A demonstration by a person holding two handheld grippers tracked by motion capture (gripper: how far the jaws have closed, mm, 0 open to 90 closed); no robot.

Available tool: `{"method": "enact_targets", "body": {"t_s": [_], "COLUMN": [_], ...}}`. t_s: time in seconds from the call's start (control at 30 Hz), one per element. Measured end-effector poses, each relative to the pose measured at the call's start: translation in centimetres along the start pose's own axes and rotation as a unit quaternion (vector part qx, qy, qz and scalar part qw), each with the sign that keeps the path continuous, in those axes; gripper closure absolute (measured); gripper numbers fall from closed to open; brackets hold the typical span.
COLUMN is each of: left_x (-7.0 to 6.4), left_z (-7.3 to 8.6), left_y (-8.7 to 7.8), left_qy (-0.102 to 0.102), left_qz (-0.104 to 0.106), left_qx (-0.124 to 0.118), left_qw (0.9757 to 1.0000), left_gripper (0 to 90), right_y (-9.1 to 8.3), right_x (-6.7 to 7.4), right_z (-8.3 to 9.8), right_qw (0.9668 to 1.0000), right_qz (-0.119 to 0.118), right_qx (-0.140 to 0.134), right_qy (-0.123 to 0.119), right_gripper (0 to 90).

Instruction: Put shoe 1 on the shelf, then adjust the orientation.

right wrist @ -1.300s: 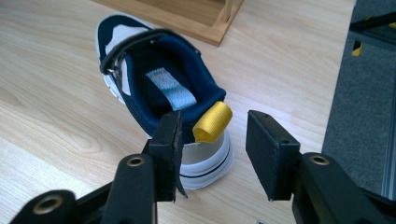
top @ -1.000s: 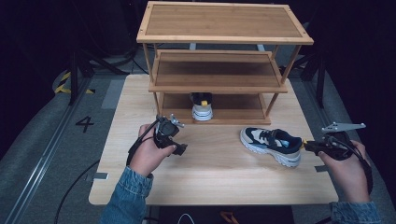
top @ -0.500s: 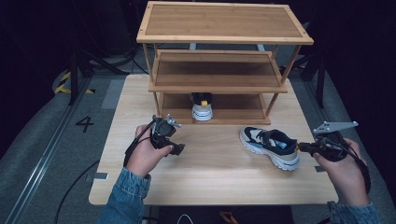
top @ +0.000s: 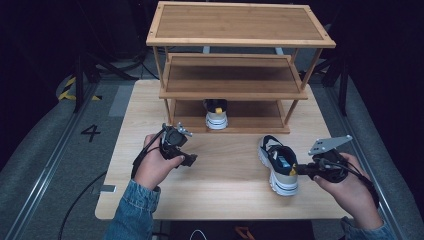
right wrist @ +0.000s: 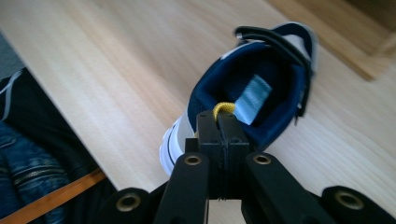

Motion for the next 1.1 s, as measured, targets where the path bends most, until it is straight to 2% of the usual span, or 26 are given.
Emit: {"method": "enact_targets", "body": {"t_s": [0.13,0.23,0.3,0.4,0.5,0.6,0.7,0.83,0.9,0.93,1.0,1.1], "left_x": [0.0,0.0,0.0,0.1,0.1,0.1,0.2,0.3,0.2,0.3,0.4,0.8], "left_z": [0.1,0.2,0.2,0.3,0.3,0.4,0.6,0.9,1.1,1.4,2.0,3.0], "left_y": [0.1,0.2,0.2,0.2,0.3,0.3,0.4,0.4,0.5,0.5,0.7,1.0], "left_qy": [-0.003,-0.006,-0.007,-0.009,-0.008,-0.008,-0.013,-0.015,-0.022,-0.02,-0.034,-0.039], "left_qz": [0.004,0.006,0.006,0.005,0.005,0.005,0.006,0.007,0.012,0.014,0.018,0.014], "left_qx": [0.002,0.003,0.004,0.003,0.005,0.008,0.012,0.016,0.023,0.034,0.052,0.073], "left_qw": [1.0,1.0,0.9999,0.9999,0.9999,0.9999,0.9998,0.9997,0.9994,0.9991,0.9979,0.9965], "left_gripper": [25.2,25.2,25.2,25.1,25.1,25.1,25.0,25.0,24.7,24.3,23.2,22.0], "right_y": [1.2,1.3,1.3,1.2,1.6,2.6,3.8,5.4,6.2,6.5,7.1,7.6], "right_x": [0.8,1.0,1.2,0.8,0.6,0.8,0.8,0.6,0.6,0.6,0.8,0.9], "right_z": [0.1,0.2,0.3,-0.1,-0.3,-0.3,-0.3,0.2,0.5,0.7,0.8,0.8], "right_qw": [0.9995,0.9993,0.999,0.9997,0.9998,0.9994,0.9991,0.9981,0.9971,0.9966,0.996,0.9951], "right_qz": [-0.024,-0.022,-0.02,-0.007,-0.008,-0.018,-0.03,-0.037,-0.041,-0.041,-0.045,-0.042], "right_qx": [0.02,0.028,0.036,0.012,0.003,0.011,0.018,0.046,0.061,0.069,0.076,0.088], "right_qy": [-0.009,-0.014,-0.016,-0.021,-0.018,-0.027,-0.022,-0.019,-0.018,-0.018,-0.013,-0.015], "right_gripper": [89.7,86.4,77.4,58.2,48.2,45.7,44.9,44.5,44.6,44.4,45.2,46.9]}}
Point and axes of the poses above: each handheld gripper's, and its own axes: y roughly forward along the jaws, z roughly out of its underside, x roughly to its left, the point moved 6 cm from there along y, roughly forward along the jaws, and after that the axes turned 4 degrees about -x, right-handed, at the moved point
